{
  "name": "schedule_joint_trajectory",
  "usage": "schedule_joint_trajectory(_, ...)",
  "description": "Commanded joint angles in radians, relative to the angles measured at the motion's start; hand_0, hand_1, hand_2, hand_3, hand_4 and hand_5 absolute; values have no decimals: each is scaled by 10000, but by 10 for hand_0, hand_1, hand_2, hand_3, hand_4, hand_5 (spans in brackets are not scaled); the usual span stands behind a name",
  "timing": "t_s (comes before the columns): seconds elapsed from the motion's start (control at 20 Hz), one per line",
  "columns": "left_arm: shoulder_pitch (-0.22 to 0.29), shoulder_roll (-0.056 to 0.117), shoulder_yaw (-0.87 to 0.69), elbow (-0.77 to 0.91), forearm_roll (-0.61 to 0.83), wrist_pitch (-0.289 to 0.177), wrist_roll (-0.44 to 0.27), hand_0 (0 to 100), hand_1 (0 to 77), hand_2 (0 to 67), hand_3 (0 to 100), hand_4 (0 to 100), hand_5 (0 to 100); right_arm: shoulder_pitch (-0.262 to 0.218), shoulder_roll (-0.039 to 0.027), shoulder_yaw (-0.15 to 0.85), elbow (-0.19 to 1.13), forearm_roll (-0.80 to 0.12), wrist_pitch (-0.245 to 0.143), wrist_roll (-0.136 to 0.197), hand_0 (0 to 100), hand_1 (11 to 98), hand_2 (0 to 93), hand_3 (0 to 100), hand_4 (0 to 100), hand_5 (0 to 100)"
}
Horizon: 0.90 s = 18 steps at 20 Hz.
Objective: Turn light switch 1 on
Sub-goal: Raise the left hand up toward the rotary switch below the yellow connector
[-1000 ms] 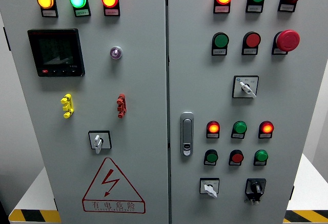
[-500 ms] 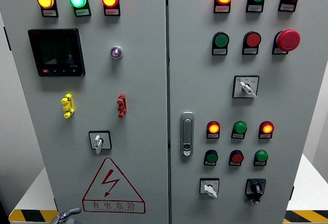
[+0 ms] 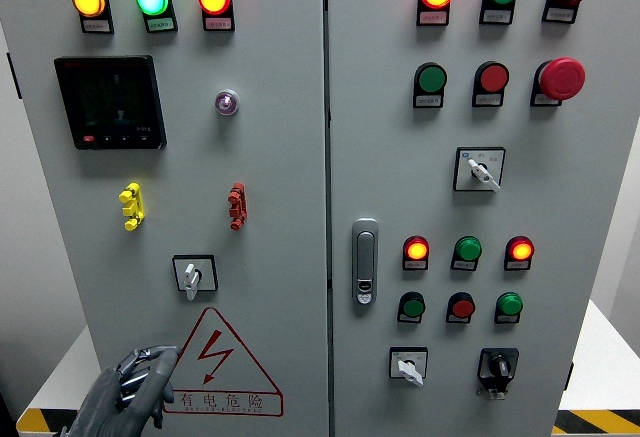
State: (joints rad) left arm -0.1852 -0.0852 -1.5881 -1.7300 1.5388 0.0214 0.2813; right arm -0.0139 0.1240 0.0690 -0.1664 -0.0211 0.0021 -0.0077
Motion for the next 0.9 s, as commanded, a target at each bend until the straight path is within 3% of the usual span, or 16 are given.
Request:
schedule_joint_trajectory(0.0, -432, 23, 20, -3, 533, 1, 178, 0, 451, 379, 929, 1000, 1000, 1, 2, 0, 7, -4, 10, 0, 0, 195, 0, 194, 191, 106)
schedule_joint_trajectory(0.25, -1138, -53, 66, 27, 965, 705, 562, 0, 508, 401, 939, 1000, 1000, 1, -13, 0, 7, -4, 10, 0, 0, 195, 0, 194, 191, 106)
schedule_joint_trajectory(0.6, -1354, -84, 142, 58, 980, 890, 1067, 0, 545, 416, 921, 1000, 1000, 1, -13, 0, 7, -4, 10, 0, 0, 195, 0, 194, 191, 106)
schedule_joint_trajectory(0.75, -1354, -84, 173, 73, 980, 1441, 1129, 0, 555, 423, 918, 1000, 1000, 1, -13, 0, 7, -4, 10, 0, 0, 195, 0, 194, 191, 106)
schedule_joint_trajectory(0.85, -1476, -84, 173, 89, 995, 1535, 1175, 0, 571, 435, 917, 1000, 1000, 1, 2, 0, -8, -4, 10, 0, 0, 195, 0, 194, 191, 106)
